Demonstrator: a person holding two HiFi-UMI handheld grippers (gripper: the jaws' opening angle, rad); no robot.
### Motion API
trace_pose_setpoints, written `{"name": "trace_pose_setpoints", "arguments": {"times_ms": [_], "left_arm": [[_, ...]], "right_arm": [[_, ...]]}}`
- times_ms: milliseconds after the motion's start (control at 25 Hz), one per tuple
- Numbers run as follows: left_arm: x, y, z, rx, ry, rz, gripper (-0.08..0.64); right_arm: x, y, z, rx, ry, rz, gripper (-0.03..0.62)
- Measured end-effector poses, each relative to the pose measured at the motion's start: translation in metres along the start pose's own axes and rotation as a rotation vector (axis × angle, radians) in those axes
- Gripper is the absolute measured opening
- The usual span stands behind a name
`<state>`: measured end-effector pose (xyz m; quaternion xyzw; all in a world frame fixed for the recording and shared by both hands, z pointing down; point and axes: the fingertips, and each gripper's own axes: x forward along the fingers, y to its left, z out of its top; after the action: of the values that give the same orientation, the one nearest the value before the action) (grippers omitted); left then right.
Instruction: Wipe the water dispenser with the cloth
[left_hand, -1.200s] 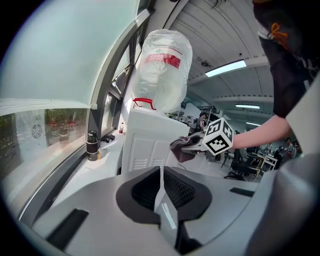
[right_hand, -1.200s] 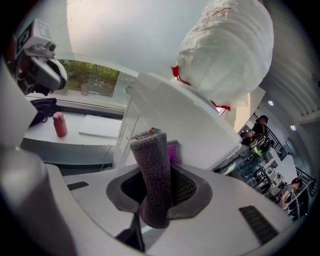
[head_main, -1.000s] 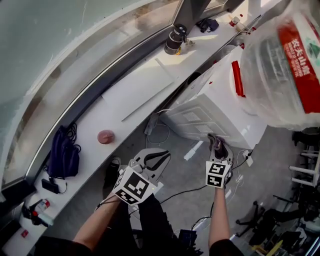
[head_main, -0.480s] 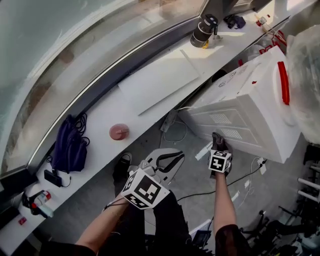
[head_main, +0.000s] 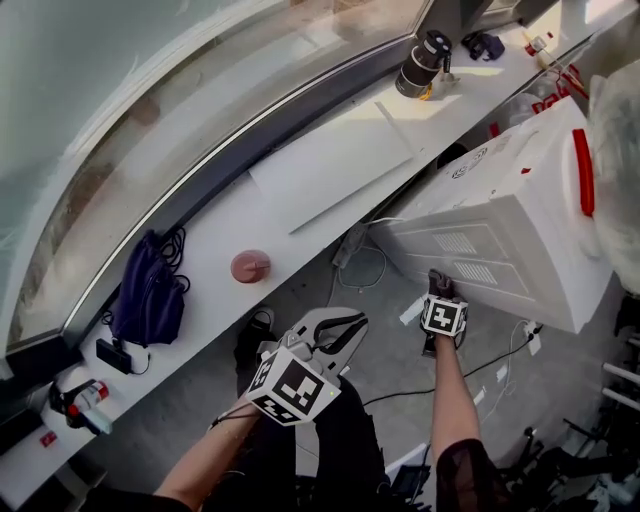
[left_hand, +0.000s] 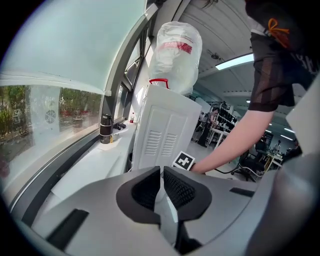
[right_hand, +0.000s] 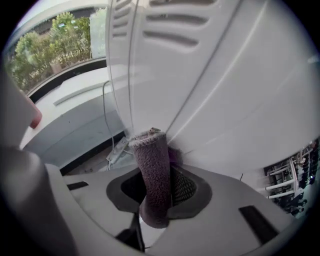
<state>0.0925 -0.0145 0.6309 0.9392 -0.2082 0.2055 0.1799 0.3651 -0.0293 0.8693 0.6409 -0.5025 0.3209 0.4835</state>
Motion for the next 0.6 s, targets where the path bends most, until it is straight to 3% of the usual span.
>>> {"name": "trace_pose_setpoints", "arguments": {"times_ms": [280,480,600], "left_arm": [[-0.022,-0.017,0.046,0.021,-0.02,0.005,0.031],[-0.041,-0.039,0.085,0.036,-0.028,0.014,0.031],[-0.051,-0.058,0.113,0.048,-0.049,0.01,0.031]], "right_arm": [[-0.117,0.011,0.02,0.014,-0.201,0.156,0.106],[-0.227,0.003,0.031,0.143,-0.308,0.243,0.106],[-0.287,-0.006,0.042,0.17,-0.367,0.288,0.106]]}}
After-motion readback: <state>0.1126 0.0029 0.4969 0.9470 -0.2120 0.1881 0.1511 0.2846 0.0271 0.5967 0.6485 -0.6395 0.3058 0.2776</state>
